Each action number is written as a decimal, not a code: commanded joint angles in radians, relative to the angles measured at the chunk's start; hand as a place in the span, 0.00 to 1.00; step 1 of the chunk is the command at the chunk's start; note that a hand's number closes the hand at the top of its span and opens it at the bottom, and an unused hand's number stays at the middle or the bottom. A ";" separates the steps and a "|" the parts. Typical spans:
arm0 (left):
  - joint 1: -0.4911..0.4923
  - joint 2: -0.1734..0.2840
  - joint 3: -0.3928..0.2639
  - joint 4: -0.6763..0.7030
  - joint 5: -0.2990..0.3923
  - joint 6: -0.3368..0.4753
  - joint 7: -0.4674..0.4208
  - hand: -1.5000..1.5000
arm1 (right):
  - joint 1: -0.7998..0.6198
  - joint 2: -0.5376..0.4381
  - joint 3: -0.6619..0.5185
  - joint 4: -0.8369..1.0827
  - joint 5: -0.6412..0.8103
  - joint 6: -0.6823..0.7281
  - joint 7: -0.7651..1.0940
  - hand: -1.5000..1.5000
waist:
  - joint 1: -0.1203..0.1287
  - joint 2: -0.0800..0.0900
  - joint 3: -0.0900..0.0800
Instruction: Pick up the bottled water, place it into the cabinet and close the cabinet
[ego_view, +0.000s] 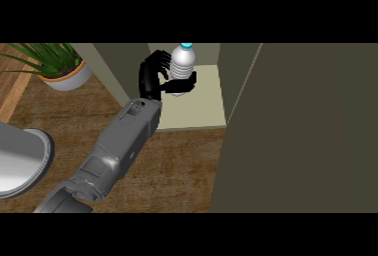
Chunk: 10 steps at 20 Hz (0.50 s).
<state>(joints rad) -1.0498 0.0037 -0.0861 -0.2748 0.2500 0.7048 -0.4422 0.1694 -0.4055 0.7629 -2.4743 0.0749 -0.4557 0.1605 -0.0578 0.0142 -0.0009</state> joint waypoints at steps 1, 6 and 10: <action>-0.015 0.005 0.016 0.079 -0.015 0.002 -0.038 1.00 | 0.008 -0.029 -0.030 -0.102 -0.013 0.020 0.036 0.00 | 0.000 0.004 0.000; -0.053 0.013 -0.001 0.160 -0.056 0.061 -0.026 0.00 | 0.029 -0.036 0.007 -0.092 0.005 0.018 0.013 0.00 | -0.021 0.008 0.000; -0.049 -0.004 -0.026 0.199 -0.089 0.129 -0.025 0.00 | 0.018 -0.033 -0.014 -0.064 0.004 0.016 -0.006 0.00 | -0.012 0.007 0.000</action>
<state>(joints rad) -1.0993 -0.0004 -0.1010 -0.1278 0.1852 0.7855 -0.4742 0.1747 -0.4221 0.7491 -2.4766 0.0576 -0.4469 0.1355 -0.0717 0.0183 -0.0004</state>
